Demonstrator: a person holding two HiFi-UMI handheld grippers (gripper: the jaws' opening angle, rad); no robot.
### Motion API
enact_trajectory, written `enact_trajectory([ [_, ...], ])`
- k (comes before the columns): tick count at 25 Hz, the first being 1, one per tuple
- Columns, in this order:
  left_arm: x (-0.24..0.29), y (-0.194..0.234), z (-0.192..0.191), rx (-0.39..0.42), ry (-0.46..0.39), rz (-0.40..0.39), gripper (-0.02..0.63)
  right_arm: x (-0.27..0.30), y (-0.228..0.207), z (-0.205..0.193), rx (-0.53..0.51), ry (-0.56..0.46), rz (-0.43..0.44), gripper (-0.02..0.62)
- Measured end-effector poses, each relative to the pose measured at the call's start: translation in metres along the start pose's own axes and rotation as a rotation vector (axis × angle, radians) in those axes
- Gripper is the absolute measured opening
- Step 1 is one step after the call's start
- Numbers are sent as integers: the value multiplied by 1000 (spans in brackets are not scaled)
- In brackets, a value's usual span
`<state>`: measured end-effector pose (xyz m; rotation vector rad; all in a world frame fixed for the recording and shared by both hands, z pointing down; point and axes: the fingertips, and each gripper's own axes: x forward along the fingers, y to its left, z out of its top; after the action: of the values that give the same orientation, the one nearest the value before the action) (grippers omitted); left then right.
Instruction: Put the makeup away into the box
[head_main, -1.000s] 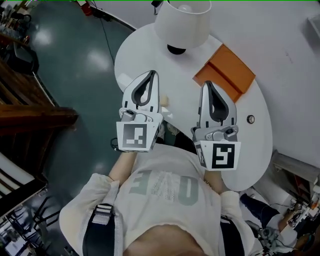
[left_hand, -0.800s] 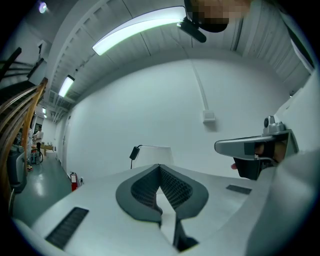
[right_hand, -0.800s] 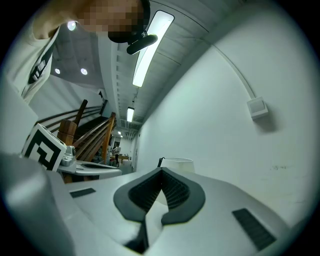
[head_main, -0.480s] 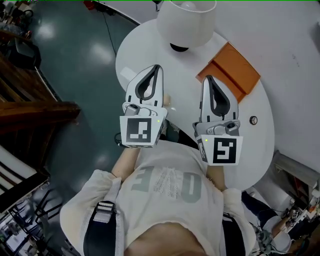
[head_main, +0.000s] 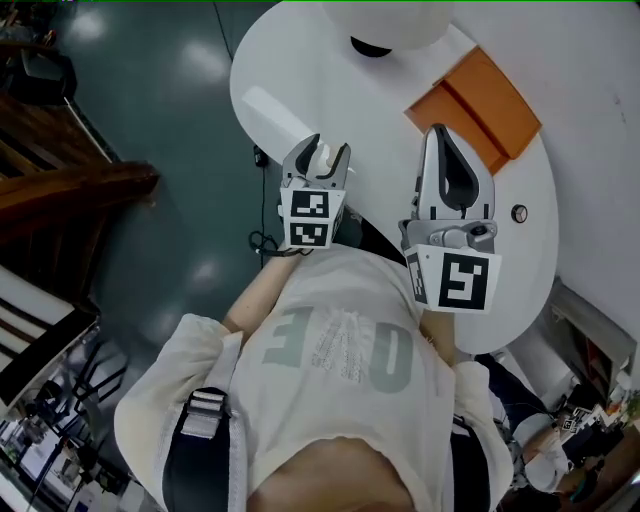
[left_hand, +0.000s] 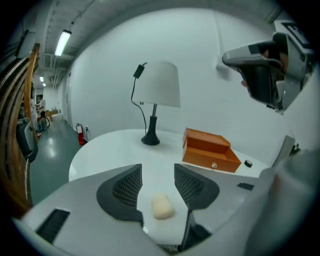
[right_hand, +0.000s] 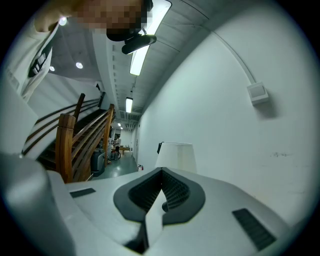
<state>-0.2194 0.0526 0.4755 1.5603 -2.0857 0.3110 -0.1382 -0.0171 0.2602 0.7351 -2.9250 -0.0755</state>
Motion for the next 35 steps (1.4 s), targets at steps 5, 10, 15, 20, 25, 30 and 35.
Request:
enact_trajectory([
  [5,14,-9,-58,-79,170,-33,214,-4,3,-15,1,54,2,5],
  [10,24,-11,-90,-136,256,-38,225,-8,4,-28,1,89,-1,5],
  [15,32,-10,-103,-124,293,-7,225,-10,5,-35,0,103,0,5],
  [20,33,-8,-103,-85,298,9,216,-9,3,-33,-8,104,3,5],
  [25,33,-7,-100,-58,294,7,172,-7,2,-33,-9,101,0,5],
  [30,28,-3,-51,-1,174,7,169,1,1,-23,-29,69,5,5],
  [35,4,-3,53,69,-72,5,169,5,-8,-5,-10,11,-13,5],
])
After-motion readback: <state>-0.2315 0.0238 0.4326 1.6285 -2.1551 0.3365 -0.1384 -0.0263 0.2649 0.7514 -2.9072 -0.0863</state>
